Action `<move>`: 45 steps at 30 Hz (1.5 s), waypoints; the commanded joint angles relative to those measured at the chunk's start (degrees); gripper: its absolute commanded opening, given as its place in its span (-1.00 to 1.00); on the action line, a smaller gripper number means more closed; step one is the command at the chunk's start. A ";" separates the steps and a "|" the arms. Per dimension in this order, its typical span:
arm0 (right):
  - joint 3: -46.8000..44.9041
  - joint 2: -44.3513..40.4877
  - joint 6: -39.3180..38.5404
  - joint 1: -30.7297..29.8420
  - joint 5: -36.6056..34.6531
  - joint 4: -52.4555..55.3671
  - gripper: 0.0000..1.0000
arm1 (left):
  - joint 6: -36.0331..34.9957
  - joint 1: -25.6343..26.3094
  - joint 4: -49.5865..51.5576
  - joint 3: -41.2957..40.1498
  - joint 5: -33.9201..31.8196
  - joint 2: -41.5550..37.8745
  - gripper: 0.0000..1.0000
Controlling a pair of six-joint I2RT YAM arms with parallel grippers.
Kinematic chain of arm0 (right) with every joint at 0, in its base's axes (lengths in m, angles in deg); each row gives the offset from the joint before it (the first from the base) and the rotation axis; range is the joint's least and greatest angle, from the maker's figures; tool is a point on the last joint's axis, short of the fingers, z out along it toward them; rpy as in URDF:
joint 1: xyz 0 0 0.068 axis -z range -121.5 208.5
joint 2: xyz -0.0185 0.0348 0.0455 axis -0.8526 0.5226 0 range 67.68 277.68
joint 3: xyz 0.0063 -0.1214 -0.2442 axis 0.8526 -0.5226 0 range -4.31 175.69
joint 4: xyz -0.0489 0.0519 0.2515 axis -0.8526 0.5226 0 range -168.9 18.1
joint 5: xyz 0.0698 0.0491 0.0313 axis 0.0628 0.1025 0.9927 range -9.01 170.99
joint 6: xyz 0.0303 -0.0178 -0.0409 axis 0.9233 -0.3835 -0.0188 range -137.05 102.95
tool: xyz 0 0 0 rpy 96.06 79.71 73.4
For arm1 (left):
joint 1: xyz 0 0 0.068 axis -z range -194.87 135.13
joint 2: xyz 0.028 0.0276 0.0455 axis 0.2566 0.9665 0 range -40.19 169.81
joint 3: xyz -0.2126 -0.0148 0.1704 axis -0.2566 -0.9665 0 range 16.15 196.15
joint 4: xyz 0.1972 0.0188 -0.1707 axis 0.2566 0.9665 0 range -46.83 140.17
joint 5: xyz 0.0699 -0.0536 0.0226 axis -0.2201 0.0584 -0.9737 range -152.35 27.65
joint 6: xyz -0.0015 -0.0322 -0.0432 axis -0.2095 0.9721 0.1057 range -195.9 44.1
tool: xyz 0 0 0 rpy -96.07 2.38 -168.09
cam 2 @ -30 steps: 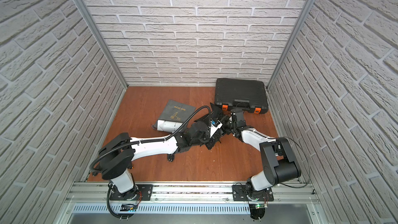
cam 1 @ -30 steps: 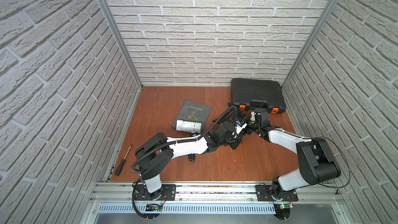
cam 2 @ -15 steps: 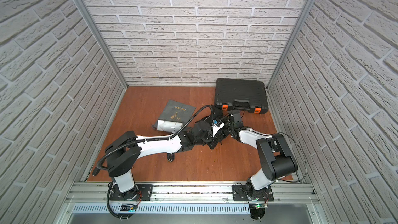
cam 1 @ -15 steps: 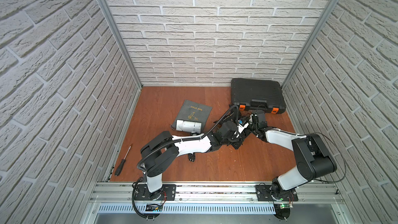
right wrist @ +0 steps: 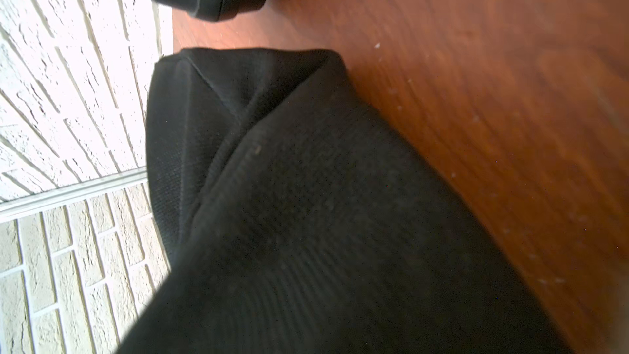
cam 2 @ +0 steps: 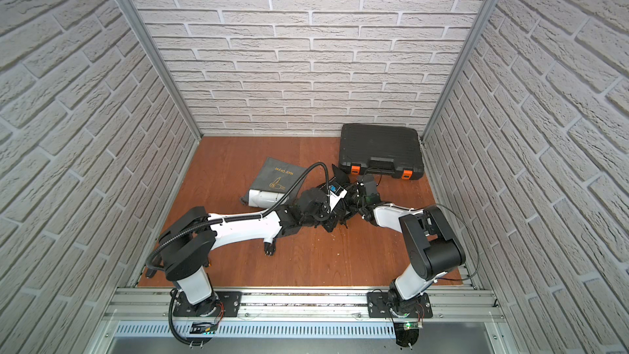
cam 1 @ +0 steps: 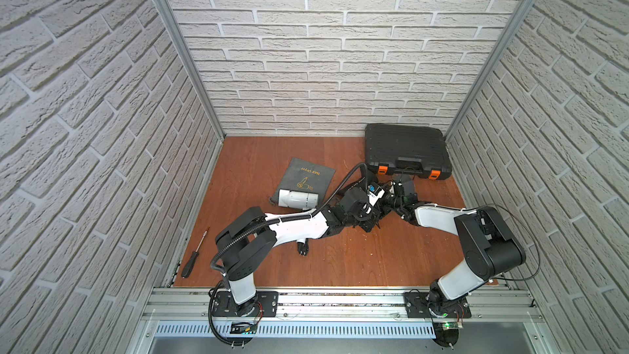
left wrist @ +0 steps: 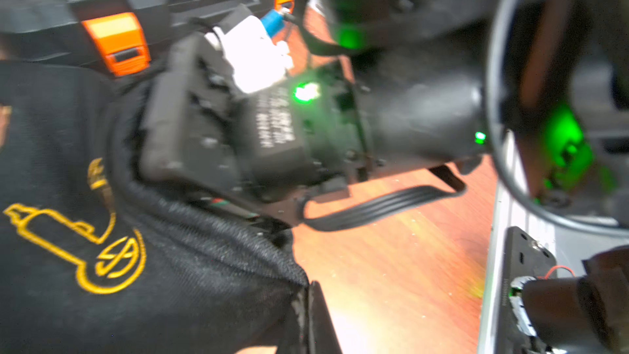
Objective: Pack away hair dryers
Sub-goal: Place the hair dryer in the drawstring bag.
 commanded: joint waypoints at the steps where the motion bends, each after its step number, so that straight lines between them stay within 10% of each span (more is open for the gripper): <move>1: -0.99 -1.54 -2.83 -0.48 1.22 -4.67 -0.04 | -0.19 -1.45 -0.19 -1.22 -0.27 -2.53 -1.00; 12: 2.28 -9.64 -15.19 -0.62 4.47 10.98 0.46 | -0.97 -4.23 2.32 -0.40 -3.29 -3.24 -1.00; 37: 3.79 -20.32 -23.14 -0.11 5.87 25.87 0.23 | -1.31 -7.06 4.14 -1.33 -6.08 -6.89 -1.00; 45: 4.28 -33.09 -29.61 11.89 7.24 37.43 0.28 | -2.73 -6.81 5.67 -1.70 -6.43 -6.91 -1.00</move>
